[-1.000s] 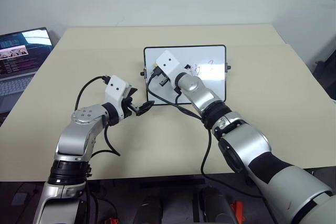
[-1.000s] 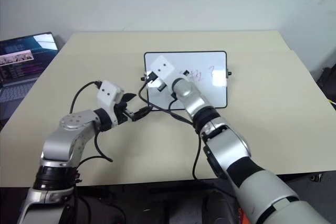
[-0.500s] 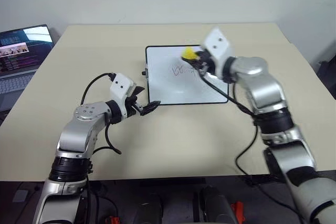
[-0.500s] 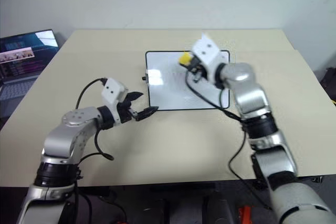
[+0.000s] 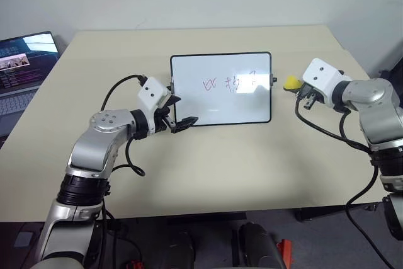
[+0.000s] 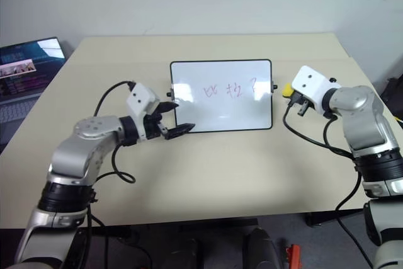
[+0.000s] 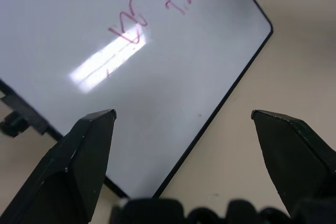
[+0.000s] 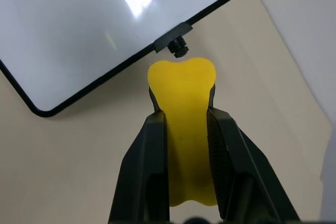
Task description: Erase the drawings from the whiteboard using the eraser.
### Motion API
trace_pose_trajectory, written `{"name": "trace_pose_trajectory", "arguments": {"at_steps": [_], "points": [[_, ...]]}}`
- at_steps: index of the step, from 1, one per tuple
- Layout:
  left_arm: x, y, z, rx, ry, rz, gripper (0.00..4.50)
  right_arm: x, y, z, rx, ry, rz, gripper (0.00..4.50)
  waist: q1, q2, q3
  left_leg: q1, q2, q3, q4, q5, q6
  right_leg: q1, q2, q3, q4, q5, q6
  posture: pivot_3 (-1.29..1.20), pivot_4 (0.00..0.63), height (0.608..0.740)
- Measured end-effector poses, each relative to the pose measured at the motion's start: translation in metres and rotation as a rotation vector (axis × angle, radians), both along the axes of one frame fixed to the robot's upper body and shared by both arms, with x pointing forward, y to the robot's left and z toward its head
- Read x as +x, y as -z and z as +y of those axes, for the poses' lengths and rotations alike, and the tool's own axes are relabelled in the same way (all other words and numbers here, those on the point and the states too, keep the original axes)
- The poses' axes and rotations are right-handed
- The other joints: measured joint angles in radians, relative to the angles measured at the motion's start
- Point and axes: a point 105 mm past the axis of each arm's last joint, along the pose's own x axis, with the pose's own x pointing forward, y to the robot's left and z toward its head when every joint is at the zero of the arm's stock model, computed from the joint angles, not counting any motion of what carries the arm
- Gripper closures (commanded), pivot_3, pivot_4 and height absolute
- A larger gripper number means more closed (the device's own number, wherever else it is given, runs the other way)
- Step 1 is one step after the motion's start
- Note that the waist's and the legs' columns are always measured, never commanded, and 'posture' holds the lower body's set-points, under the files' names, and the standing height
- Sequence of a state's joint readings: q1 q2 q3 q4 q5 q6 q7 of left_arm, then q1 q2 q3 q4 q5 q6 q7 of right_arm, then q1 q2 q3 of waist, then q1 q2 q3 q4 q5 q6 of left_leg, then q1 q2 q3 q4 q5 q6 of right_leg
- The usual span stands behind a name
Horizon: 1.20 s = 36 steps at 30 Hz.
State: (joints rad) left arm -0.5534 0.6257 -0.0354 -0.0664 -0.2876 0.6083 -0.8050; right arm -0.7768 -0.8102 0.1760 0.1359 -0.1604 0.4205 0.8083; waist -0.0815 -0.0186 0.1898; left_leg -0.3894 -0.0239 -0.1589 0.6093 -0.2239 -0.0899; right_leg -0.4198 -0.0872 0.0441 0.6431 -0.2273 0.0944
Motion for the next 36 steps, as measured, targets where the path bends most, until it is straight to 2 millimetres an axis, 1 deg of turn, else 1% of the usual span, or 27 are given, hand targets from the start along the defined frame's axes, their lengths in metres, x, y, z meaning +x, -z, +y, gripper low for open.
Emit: {"name": "trace_pose_trajectory", "arguments": {"at_steps": [5,10,13,16,18,31,33,36], "points": [[-0.001,-0.001,0.005,0.022,0.001,0.0,0.0,-0.003,-0.002,0.002,-0.004,-0.036,0.006,3.83,0.001,0.0,0.0,0.0,0.0,0.0,0.0,0.0,0.0,0.0,0.0,0.0,0.0,0.0,0.0,0.0,0.15,0.74],[-0.004,-0.005,0.014,0.05,-0.001,0.008,0.0,-0.007,-0.015,-0.01,-0.013,-0.03,-0.02,3.83,0.002,0.0,0.0,-0.001,0.0,0.0,0.0,0.0,0.0,0.0,0.0,0.0,0.0,0.0,0.0,0.0,0.15,0.74],[-0.007,-0.011,0.017,0.061,0.014,0.003,0.0,-0.01,-0.019,-0.007,-0.012,-0.061,-0.026,3.83,0.0,0.0,0.0,0.0,0.0,0.0,0.0,0.0,0.0,0.0,0.0,0.0,0.0,0.0,0.0,0.0,0.15,0.74],[-0.008,-0.018,0.028,0.085,-0.007,-0.012,0.0,-0.013,-0.022,-0.002,-0.001,-0.092,-0.03,3.83,-0.001,0.0,0.0,0.0,0.0,0.0,0.0,0.0,0.0,0.0,0.0,0.0,0.0,0.0,0.0,0.0,0.15,0.74],[-0.009,-0.02,0.032,0.093,-0.012,-0.015,0.0,-0.014,-0.024,-0.001,-0.001,-0.1,-0.038,3.83,0.001,0.0,0.0,-0.001,0.0,0.0,0.0,0.0,0.0,0.0,0.0,0.0,0.0,0.0,0.0,0.0,0.15,0.74],[-0.01,-0.022,0.03,0.097,-0.022,-0.023,0.0,-0.014,-0.026,0.001,0.018,-0.113,-0.047,3.83,0.003,0.0,0.0,-0.001,0.0,0.0,0.0,0.0,0.0,0.0,0.0,0.0,0.0,0.0,0.0,0.0,0.15,0.74],[-0.009,-0.022,0.03,0.094,-0.026,-0.026,0.0,-0.013,-0.03,0.001,0.038,-0.104,-0.065,3.83,0.003,0.0,0.0,-0.001,0.0,0.0,0.0,0.0,0.0,0.0,0.0,0.0,0.0,0.0,0.0,0.0,0.15,0.74],[-0.009,-0.022,0.029,0.087,-0.028,-0.03,0.0,-0.009,-0.041,0.002,0.089,-0.092,-0.11,3.83,0.002,0.0,0.0,-0.001,0.0,0.0,0.0,0.0,0.0,0.0,0.0,0.0,0.001,0.001,-0.002,0.0,0.15,0.74]]}}
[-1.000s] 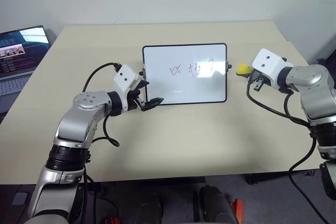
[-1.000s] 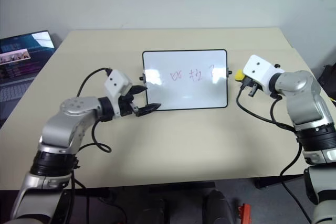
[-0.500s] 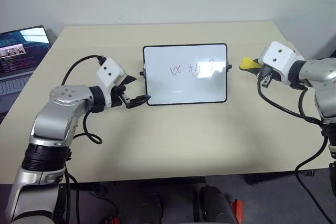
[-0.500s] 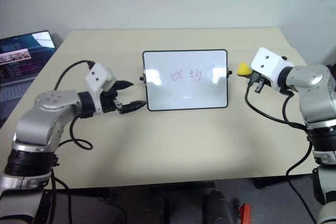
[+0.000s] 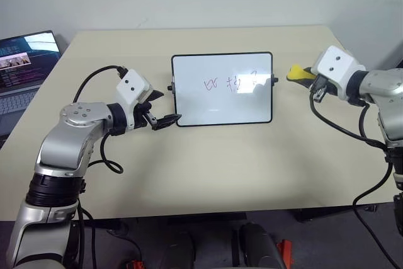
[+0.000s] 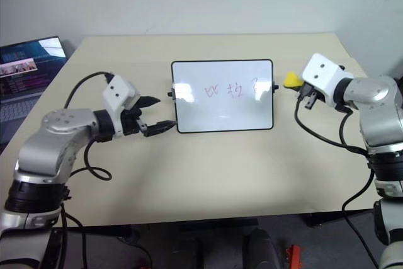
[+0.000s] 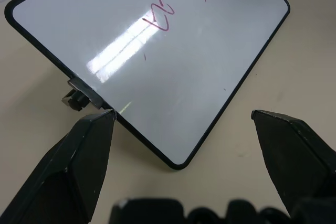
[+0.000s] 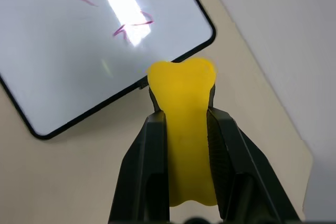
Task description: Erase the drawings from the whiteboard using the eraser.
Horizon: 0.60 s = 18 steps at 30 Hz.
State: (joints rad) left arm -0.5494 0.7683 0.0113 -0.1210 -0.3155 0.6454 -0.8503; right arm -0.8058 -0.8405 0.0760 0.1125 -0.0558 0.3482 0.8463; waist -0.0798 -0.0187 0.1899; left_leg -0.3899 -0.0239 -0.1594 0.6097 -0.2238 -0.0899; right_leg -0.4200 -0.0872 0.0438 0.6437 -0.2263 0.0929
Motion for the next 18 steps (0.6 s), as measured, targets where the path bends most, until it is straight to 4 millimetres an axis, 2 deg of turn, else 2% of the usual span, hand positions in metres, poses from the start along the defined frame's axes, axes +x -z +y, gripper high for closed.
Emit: {"name": "trace_pose_trajectory", "arguments": {"at_steps": [3,9,13,18], "points": [[0.001,-0.001,0.0,0.0,-0.008,-0.007,0.0,0.0,-0.007,-0.003,0.022,0.014,-0.025,3.83,0.002,0.0,0.0,0.0,0.0,0.0,0.0,0.0,0.0,0.0,0.0,0.0,0.0,0.001,-0.001,0.0,0.15,0.74],[0.007,-0.018,-0.007,-0.023,-0.002,-0.089,0.0,0.001,-0.006,-0.001,0.038,0.015,-0.022,3.83,0.002,0.0,0.0,0.0,0.0,0.0,0.0,0.0,0.0,0.0,0.0,0.0,0.0,0.002,-0.002,0.0,0.15,0.74],[0.008,-0.021,-0.005,-0.026,-0.013,-0.103,0.0,0.001,-0.006,-0.001,0.038,0.015,-0.022,3.83,-0.001,0.0,0.0,0.0,0.0,0.0,0.0,0.0,0.0,0.0,0.0,0.0,0.0,0.002,-0.003,0.0,0.15,0.74],[0.009,-0.022,-0.005,-0.033,-0.02,-0.111,0.0,0.004,-0.017,0.009,0.14,-0.01,-0.063,3.83,-0.001,0.0,0.0,0.0,0.0,0.0,0.001,0.0,0.0,0.0,0.0,0.0,0.0,0.002,-0.003,0.0,0.15,0.74]]}}
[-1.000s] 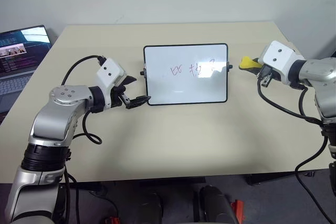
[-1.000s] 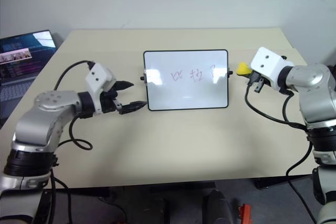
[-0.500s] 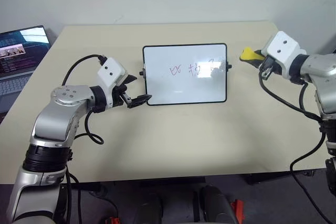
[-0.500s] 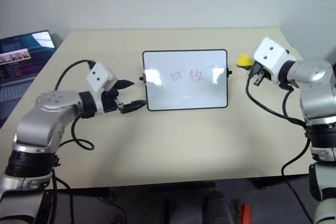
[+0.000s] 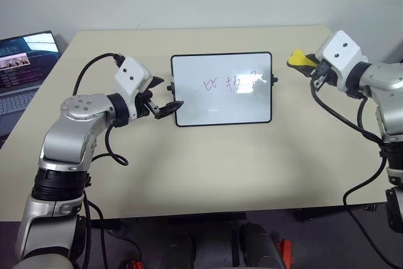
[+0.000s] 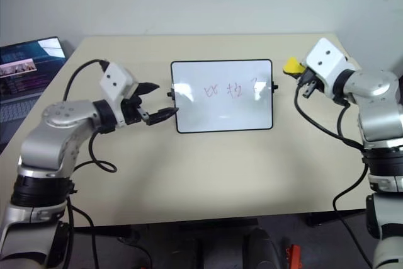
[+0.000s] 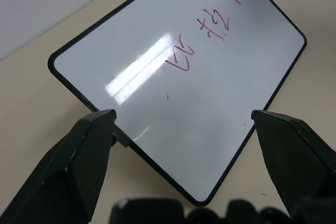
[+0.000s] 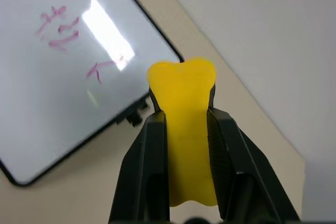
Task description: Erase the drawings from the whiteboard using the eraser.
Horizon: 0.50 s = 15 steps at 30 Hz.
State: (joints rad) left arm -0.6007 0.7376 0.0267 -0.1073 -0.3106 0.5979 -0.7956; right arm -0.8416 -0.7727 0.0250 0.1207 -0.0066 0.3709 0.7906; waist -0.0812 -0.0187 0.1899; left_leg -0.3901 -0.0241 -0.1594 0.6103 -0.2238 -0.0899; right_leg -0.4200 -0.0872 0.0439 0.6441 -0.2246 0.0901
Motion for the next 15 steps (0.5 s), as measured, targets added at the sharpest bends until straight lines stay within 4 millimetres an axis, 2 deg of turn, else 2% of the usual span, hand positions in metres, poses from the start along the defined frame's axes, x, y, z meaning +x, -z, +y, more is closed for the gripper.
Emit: {"name": "trace_pose_trajectory", "arguments": {"at_steps": [4,15], "points": [[0.0,0.0,0.0,0.0,0.0,0.0,0.0,-0.002,-0.014,0.006,0.076,-0.034,-0.027,3.83,0.001,0.0,0.0,0.0,0.0,0.0,0.0,0.0,0.0,0.0,0.0,0.0,0.0,0.0,0.0,0.0,0.15,0.74],[0.0,0.0,-0.001,-0.004,0.005,0.001,0.0,-0.006,-0.007,0.016,0.094,-0.07,0.006,3.83,0.0,0.0,0.0,0.0,0.0,0.0,0.0,0.0,0.0,0.0,0.0,0.0,0.0,0.0,0.0,0.0,0.15,0.74]]}}
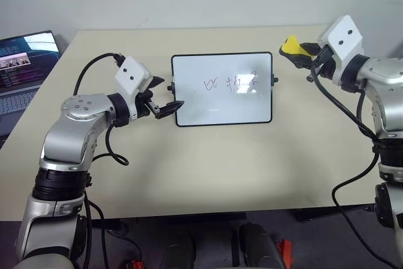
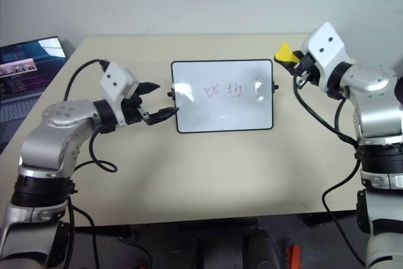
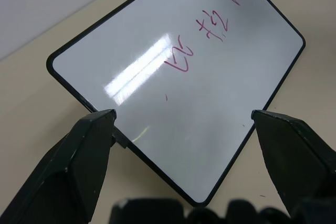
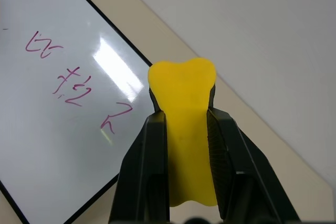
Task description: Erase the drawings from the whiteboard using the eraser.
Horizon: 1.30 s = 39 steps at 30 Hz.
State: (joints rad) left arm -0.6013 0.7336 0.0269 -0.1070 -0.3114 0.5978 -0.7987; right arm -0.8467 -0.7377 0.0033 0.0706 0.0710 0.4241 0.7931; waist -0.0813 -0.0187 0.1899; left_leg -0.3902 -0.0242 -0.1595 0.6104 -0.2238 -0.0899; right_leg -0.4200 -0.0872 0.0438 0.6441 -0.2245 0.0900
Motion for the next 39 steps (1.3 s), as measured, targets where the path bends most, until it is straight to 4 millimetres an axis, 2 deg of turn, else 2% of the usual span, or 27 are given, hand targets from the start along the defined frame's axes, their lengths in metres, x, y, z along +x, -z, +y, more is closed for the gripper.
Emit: {"name": "trace_pose_trajectory", "arguments": {"at_steps": [5,22,25,27,30,32,35,37,39], "points": [[0.0,0.0,0.0,0.0,0.002,0.001,0.0,-0.003,0.001,0.012,-0.01,-0.041,0.004,3.83,0.0,0.0,0.0,0.0,0.0,0.0,0.0,0.0,0.0,0.0,0.0,0.0,0.0,0.0,0.0,0.0,0.15,0.74],[-0.001,0.001,-0.001,0.003,0.018,0.009,0.0,-0.005,0.003,0.019,0.005,-0.067,0.014,3.83,0.0,0.0,0.0,0.0,0.0,0.0,0.0,0.0,0.0,0.0,0.0,0.0,0.0,0.0,0.0,0.0,0.15,0.74],[-0.002,0.001,-0.001,0.003,0.019,0.009,0.0,-0.007,0.004,0.026,0.019,-0.088,0.019,3.83,-0.001,0.0,0.0,0.0,0.0,0.0,0.0,0.0,0.0,0.0,0.0,0.0,0.0,0.0,0.0,0.0,0.15,0.74],[-0.002,0.001,-0.001,0.004,0.02,0.011,0.0,-0.009,0.009,0.047,0.04,-0.149,0.033,3.83,-0.006,0.0,0.0,0.001,0.0,0.0,0.0,0.0,0.0,0.0,0.0,0.0,0.001,0.0,0.0,0.0,0.15,0.74],[-0.001,0.004,-0.001,0.018,0.017,0.014,0.0,-0.016,0.024,0.102,0.053,-0.287,0.073,3.83,-0.012,0.0,0.0,0.003,0.001,0.0,0.0,0.0,0.0,0.0,0.001,0.0,0.003,0.0,0.0,0.0,0.15,0.74],[0.001,0.012,-0.002,0.047,0.015,0.022,0.0,-0.019,0.029,0.132,0.054,-0.341,0.082,3.83,-0.007,0.0,0.0,0.003,0.001,0.0,0.0,0.0,0.0,0.0,0.001,0.0,0.003,0.0,0.0,0.0,0.15,0.74],[0.003,0.032,0.007,0.054,-0.02,0.079,0.0,-0.006,0.03,0.157,0.039,-0.31,0.047,3.83,-0.005,0.0,0.0,0.003,0.0,0.0,0.001,0.0,0.0,0.001,0.001,0.0,0.002,0.0,0.0,0.0,0.15,0.74],[0.003,0.045,0.006,0.052,-0.018,0.115,0.0,0.003,0.04,0.167,0.016,-0.284,0.046,3.83,-0.001,-0.001,-0.001,0.003,0.0,-0.001,0.001,0.0,0.0,0.001,0.001,-0.001,0.002,0.0,0.0,0.0,0.15,0.74],[0.002,0.047,0.006,0.051,-0.018,0.122,0.0,0.014,0.051,0.18,0.026,-0.263,0.081,3.83,0.0,-0.001,-0.001,0.002,0.0,-0.001,0.001,0.0,0.0,0.0,0.001,-0.001,0.002,0.001,-0.001,0.0,0.15,0.74]]}}
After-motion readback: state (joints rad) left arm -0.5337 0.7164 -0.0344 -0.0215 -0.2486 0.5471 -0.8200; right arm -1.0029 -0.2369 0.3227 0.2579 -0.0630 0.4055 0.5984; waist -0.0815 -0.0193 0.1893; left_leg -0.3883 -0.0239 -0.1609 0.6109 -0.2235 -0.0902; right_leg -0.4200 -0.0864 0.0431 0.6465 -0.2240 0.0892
